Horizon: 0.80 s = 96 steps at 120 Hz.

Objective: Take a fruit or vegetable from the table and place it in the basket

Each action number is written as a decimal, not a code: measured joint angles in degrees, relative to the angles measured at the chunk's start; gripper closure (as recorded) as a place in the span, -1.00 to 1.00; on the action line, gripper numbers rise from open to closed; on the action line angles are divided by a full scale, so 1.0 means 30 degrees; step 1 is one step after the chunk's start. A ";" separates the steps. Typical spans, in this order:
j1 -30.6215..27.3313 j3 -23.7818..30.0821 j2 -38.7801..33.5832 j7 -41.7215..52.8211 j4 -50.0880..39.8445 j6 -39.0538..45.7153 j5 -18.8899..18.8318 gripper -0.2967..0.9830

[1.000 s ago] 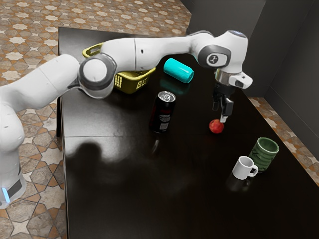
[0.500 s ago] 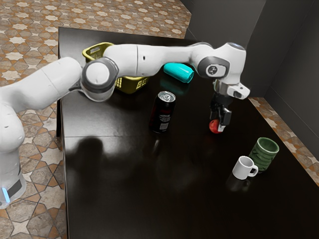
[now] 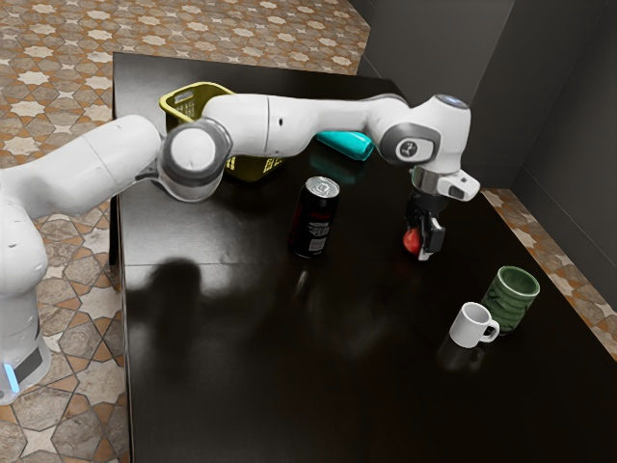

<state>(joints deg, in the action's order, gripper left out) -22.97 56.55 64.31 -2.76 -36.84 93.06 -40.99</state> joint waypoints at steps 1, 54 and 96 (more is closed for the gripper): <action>0.0005 -0.0028 0.0000 0.0004 0.0000 0.0021 -0.0004 -0.15; -0.0491 -0.3698 -0.7756 -0.0262 -0.3549 -0.2558 0.1322 0.04; -0.7706 -1.0994 -1.9942 0.1026 -1.7492 -0.1973 0.9764 0.04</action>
<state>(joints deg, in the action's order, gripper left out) -46.08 23.57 4.48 0.32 -89.32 87.15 -11.70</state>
